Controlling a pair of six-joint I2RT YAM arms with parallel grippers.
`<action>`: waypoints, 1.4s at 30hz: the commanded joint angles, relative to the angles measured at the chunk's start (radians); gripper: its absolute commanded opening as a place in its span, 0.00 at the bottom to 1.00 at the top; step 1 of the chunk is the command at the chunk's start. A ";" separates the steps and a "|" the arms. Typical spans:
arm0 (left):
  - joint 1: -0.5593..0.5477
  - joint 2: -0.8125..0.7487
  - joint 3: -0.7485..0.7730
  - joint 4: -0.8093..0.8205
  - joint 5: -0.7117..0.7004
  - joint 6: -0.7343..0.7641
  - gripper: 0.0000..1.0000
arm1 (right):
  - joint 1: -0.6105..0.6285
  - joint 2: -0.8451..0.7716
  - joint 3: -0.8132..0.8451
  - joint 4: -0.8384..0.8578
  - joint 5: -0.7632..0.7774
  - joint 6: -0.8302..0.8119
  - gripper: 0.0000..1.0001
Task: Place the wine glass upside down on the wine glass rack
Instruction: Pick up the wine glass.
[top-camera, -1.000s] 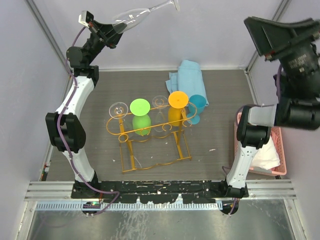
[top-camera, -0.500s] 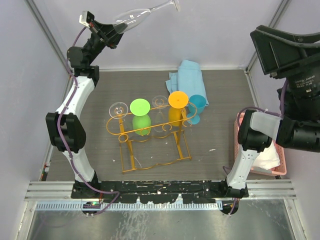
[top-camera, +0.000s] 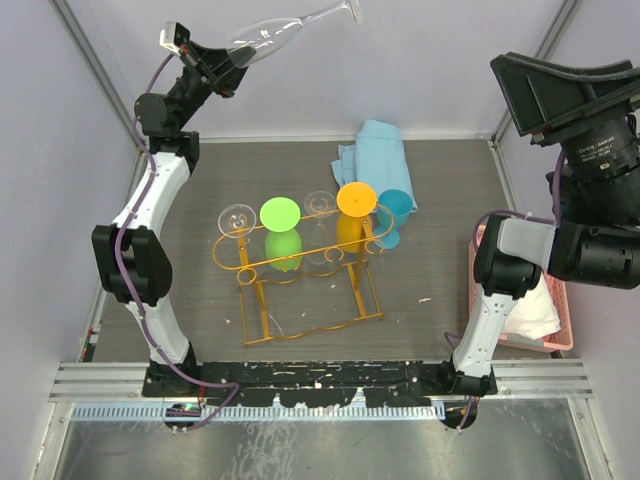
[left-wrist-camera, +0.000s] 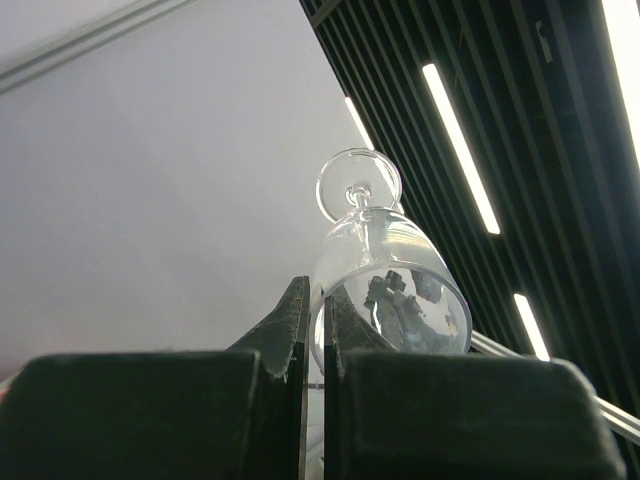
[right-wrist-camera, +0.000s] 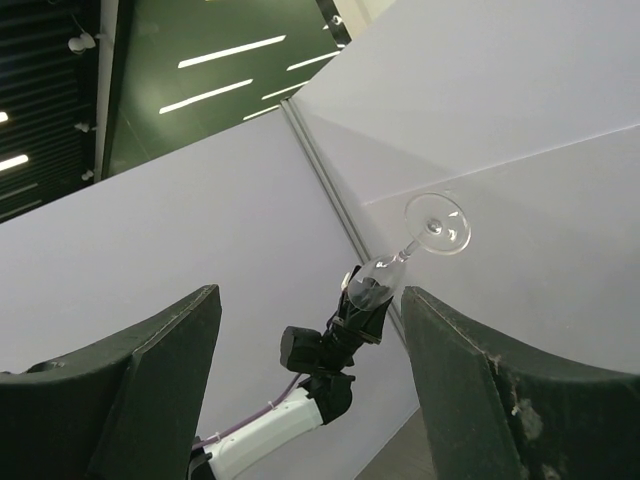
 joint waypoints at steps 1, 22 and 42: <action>-0.003 -0.026 0.013 0.054 -0.017 0.007 0.00 | -0.004 -0.008 0.009 0.031 -0.011 -0.287 0.78; -0.010 -0.034 -0.004 0.062 -0.004 0.004 0.00 | -0.004 -0.087 0.175 0.171 0.028 -0.289 0.78; -0.019 -0.040 -0.016 0.112 0.011 -0.032 0.00 | -0.013 -0.268 0.112 -0.026 0.265 -0.013 0.76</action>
